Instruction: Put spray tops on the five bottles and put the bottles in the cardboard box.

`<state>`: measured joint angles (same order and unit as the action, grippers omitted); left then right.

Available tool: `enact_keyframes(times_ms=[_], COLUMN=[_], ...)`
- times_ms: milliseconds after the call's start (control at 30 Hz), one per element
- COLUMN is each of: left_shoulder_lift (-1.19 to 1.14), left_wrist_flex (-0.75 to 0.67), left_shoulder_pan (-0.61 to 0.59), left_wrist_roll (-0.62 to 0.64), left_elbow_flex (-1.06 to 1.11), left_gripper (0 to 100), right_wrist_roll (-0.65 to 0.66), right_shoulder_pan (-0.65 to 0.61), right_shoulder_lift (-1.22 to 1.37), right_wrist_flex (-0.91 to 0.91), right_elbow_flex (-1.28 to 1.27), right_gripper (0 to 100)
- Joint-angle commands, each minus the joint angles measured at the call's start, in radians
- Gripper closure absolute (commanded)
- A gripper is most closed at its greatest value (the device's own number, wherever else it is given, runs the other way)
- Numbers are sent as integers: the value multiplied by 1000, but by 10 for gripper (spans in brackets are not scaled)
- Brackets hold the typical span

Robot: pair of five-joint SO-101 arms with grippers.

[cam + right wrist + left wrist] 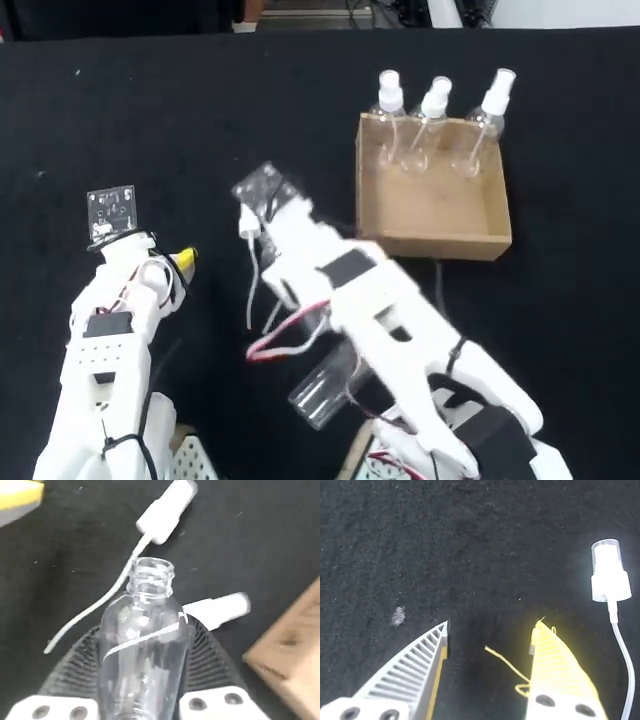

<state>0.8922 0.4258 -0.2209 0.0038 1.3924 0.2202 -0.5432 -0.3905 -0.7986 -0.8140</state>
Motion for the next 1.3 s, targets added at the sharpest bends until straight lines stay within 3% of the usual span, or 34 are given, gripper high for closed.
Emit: enact_keyframes(times_ms=[0, 167, 333, 433, 533, 667, 800, 933, 1067, 1167, 1267], left_shoulder_lift=[17, 17, 17, 17, 17, 17, 17, 17, 17, 17, 17], left_wrist_flex=[-18, -18, -18, -18, -18, -18, -18, -18, -18, -18, -18], left_shoulder_pan=[-12, -12, -12, -12, -12, -5, -4, -4, -2, -4, -5], left_wrist_roll=[11, 11, 11, 11, 11, 11, 11, 11, 11, 11, 11], left_elbow_flex=[-64, -64, -62, -62, -64, -64, -62, -59, -58, -58, -58], left_gripper=[741, 741, 741, 741, 741, 741, 741, 741, 741, 741, 741], right_wrist_roll=[58, 143, 422, 568, 720, 910, 937, 937, 937, 942, 921], right_shoulder_pan=[61, 172, 512, 807, 1079, 1301, 1412, 1465, 1476, 1473, 1471], right_shoulder_lift=[-114, -170, -136, -111, -96, -77, -16, 93, 206, 254, 283], right_wrist_flex=[-213, -632, -885, -878, -755, -489, -195, -114, -170, -336, -505], right_elbow_flex=[254, 642, 707, 602, 475, 255, 56, 44, 116, 211, 329], right_gripper=[988, 988, 988, 988, 988, 988, 986, 975, 845, 760, 740])
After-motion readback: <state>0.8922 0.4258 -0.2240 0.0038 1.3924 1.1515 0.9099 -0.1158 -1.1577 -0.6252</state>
